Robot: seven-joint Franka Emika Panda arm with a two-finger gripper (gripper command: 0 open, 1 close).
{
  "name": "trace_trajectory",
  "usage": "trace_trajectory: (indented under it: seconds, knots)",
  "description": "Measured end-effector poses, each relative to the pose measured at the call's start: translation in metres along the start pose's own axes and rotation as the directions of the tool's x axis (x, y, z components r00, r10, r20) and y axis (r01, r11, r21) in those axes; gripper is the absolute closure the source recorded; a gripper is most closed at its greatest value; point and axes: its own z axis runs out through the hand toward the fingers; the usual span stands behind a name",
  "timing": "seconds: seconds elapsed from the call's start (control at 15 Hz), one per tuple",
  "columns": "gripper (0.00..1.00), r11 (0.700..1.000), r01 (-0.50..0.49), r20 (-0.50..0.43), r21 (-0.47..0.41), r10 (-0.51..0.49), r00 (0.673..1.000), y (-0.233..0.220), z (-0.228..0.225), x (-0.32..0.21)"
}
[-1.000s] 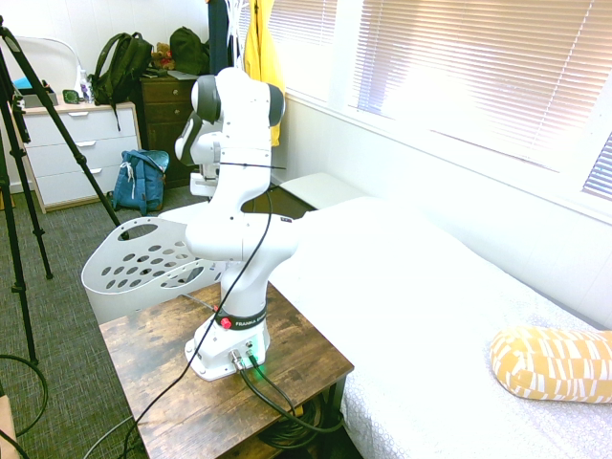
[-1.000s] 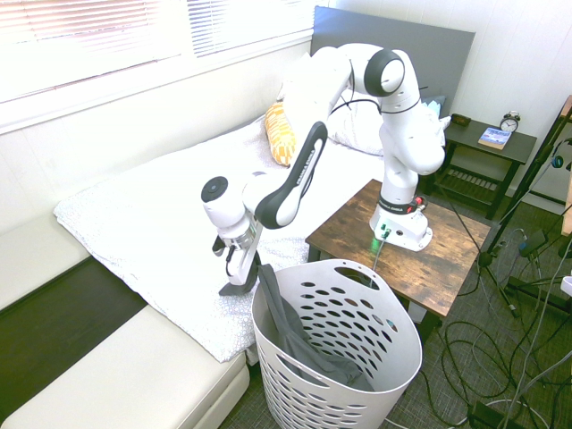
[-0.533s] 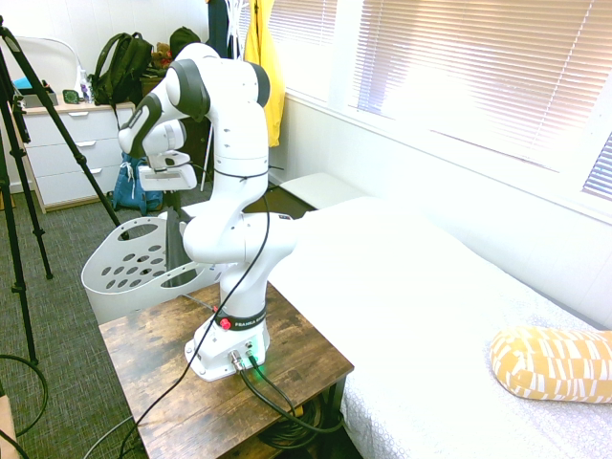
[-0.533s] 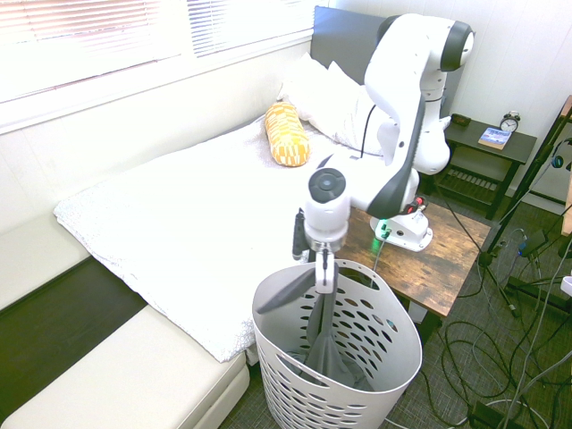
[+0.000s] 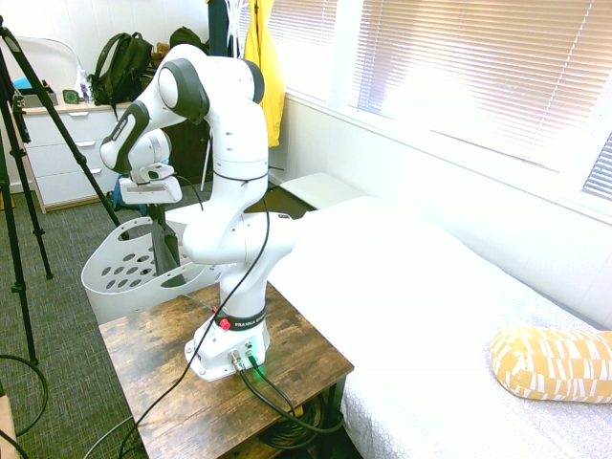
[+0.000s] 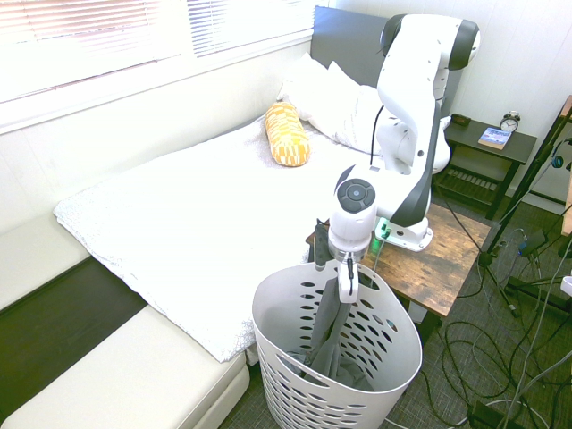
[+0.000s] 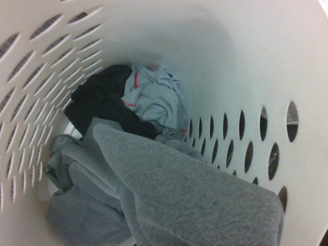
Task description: Put my clothes in the laundry bag
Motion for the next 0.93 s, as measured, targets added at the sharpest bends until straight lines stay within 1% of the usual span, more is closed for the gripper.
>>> trace_trajectory:
  seconds: [0.4,0.47,0.6,0.67,0.8,0.93]
  knots:
    - [0.00,0.999,-0.001,0.020,0.034,0.000,1.000,-0.001,0.000,0.021]
    - [0.00,0.999,0.002,0.022,0.046,-0.003,1.000,-0.003,-0.001,0.029]
    - [0.00,0.998,-0.010,0.020,0.065,0.009,1.000,-0.011,-0.005,0.067]
    - [0.00,0.996,-0.032,0.019,0.078,0.031,0.999,-0.014,-0.007,0.100]
    - [0.00,0.989,-0.095,0.006,0.115,0.095,0.995,-0.009,-0.015,0.202]
    - [0.00,0.977,-0.176,-0.006,0.122,0.178,0.984,0.022,-0.011,0.317]
